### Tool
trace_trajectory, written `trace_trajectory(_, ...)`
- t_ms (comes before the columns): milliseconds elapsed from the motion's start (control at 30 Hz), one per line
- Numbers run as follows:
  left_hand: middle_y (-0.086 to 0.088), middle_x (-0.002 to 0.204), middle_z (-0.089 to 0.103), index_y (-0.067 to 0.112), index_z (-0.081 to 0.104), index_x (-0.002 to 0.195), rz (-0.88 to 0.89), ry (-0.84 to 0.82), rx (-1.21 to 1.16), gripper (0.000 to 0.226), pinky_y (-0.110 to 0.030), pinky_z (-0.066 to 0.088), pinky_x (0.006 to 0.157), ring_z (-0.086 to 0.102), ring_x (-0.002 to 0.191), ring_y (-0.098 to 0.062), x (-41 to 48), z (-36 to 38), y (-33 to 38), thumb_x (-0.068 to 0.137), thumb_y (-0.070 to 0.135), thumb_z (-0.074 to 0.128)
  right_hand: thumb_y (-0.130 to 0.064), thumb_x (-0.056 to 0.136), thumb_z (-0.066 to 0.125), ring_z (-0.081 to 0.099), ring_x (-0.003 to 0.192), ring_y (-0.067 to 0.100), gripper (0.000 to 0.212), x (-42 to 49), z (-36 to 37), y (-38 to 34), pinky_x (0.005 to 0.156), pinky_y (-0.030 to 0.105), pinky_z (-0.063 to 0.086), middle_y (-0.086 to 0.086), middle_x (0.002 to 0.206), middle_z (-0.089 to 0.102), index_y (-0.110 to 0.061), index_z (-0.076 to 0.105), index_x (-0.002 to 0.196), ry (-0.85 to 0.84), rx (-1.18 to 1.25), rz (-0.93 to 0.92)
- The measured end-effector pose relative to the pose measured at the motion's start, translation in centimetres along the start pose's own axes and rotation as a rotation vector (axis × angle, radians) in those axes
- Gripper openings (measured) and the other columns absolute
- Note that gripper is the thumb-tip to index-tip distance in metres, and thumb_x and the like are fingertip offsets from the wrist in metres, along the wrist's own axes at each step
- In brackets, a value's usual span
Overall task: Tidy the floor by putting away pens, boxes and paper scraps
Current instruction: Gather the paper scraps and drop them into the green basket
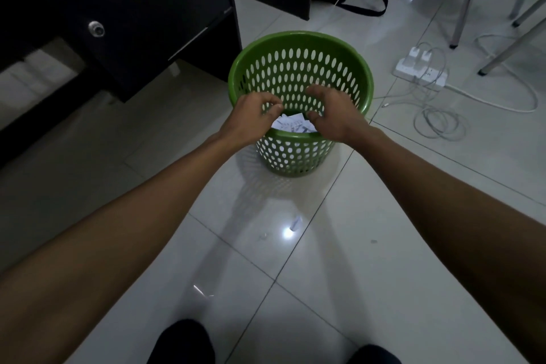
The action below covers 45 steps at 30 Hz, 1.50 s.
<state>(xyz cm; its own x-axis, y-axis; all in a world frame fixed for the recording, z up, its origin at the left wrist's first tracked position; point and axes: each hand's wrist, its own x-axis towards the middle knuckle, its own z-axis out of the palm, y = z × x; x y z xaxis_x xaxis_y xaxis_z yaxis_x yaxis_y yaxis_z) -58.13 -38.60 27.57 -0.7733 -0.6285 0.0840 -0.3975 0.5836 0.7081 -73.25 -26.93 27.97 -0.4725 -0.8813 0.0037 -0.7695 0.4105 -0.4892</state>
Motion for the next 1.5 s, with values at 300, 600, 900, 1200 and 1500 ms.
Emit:
trace_trajectory(300, -0.006, 0.128, 0.060, 0.008, 0.062, 0.120, 0.113, 0.190, 0.029, 0.030, -0.024, 0.038, 0.104, 0.053, 0.119, -0.015, -8.3, -0.4, -0.4, 0.092, 0.010, 0.054, -0.006, 0.087, 0.061, 0.048, 0.126, 0.026, 0.042, -6.5, 0.9, -2.3, 0.108, 0.046, 0.037, 0.010, 0.137, 0.053, -0.009, 0.054, 0.129, 0.065, 0.053, -0.097)
trace_trajectory(600, -0.008, 0.131, 0.059, 0.008, 0.058, 0.127, -0.023, 0.016, 0.088, 0.035, -0.032, 0.041, 0.104, 0.056, 0.120, -0.021, -17.0, 1.4, -2.6, 0.092, 0.012, 0.053, -0.010, 0.083, 0.057, 0.051, 0.121, 0.030, 0.045, -13.4, 3.3, -1.4, 0.103, 0.043, 0.043, 0.014, 0.131, 0.055, -0.011, 0.056, 0.128, 0.070, -0.033, -0.098)
trace_trajectory(900, -0.010, 0.135, 0.055, 0.008, 0.052, 0.133, -0.251, -0.118, 0.098, 0.043, -0.030, 0.043, 0.100, 0.056, 0.117, -0.024, -22.3, 4.0, -7.1, 0.091, 0.014, 0.057, -0.014, 0.086, 0.061, 0.055, 0.116, 0.030, 0.050, -17.6, 8.5, -0.5, 0.097, 0.041, 0.048, 0.013, 0.134, 0.051, -0.009, 0.051, 0.134, -0.066, -0.039, -0.028)
trace_trajectory(1200, -0.016, 0.133, 0.052, 0.004, 0.048, 0.136, -0.352, -0.166, 0.058, 0.048, -0.023, 0.042, 0.091, 0.057, 0.112, -0.024, -22.4, 8.4, -10.5, 0.090, 0.012, 0.060, -0.014, 0.087, 0.060, 0.057, 0.113, 0.027, 0.046, -17.4, 13.5, 2.8, 0.095, 0.036, 0.048, 0.012, 0.129, 0.054, -0.010, 0.053, 0.132, -0.148, 0.016, 0.041)
trace_trajectory(1500, -0.015, 0.129, 0.052, 0.005, 0.048, 0.136, -0.453, -0.229, 0.012, 0.054, -0.016, 0.038, 0.088, 0.056, 0.111, -0.022, -21.9, 14.8, -15.2, 0.086, 0.013, 0.067, -0.015, 0.088, 0.059, 0.055, 0.114, 0.030, 0.047, -16.4, 20.6, 7.2, 0.097, 0.035, 0.045, 0.014, 0.130, 0.051, -0.008, 0.051, 0.134, -0.242, 0.074, 0.131)
